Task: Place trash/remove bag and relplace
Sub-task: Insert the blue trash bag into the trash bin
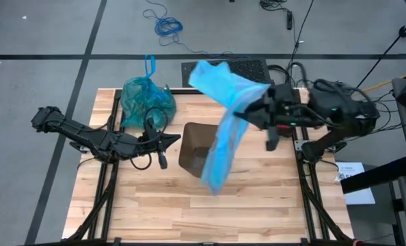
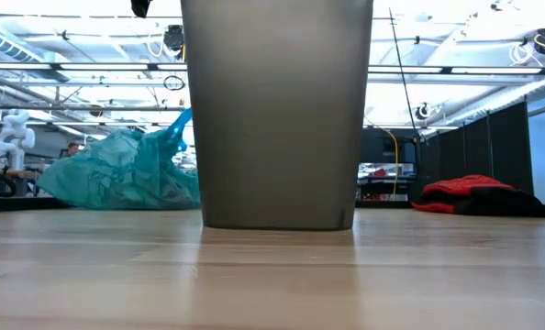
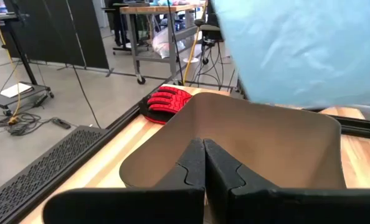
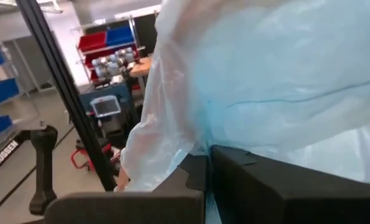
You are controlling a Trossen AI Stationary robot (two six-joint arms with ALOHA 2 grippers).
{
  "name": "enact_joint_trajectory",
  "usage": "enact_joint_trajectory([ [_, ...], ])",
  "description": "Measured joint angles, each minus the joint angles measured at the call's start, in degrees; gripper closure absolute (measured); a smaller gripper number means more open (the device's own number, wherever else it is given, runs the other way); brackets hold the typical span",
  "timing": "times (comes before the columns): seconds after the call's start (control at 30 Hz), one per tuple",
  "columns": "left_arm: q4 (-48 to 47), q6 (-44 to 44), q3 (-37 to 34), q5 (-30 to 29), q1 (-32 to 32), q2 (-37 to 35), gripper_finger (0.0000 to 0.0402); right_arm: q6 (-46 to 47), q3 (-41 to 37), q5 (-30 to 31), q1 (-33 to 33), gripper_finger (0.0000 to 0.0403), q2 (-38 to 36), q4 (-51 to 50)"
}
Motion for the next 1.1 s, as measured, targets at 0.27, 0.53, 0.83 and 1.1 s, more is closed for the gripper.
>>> enact_joint_trajectory([
  [0.27,-0.02,-0.32,0.0,0.0,0.02,0.0,0.0402,6.34,1.55,-16.34,-8.14,0.0403,10.15,-5.58],
  [0.53,-0.04,0.07,0.0,0.0,0.04,-0.2,0.0402,11.0,1.54,-25.59,-14.43,0.0403,16.08,-22.97],
  [0.83,7.57,4.58,0.0,1.36,-0.39,-1.33,0.0402,6.73,1.54,-32.06,-17.27,0.0403,22.1,-26.34],
  [1.1,7.8,5.7,0.0,5.66,-0.36,-0.69,0.0402,4.0,1.54,-32.09,-18.17,0.0403,24.83,-28.28],
])
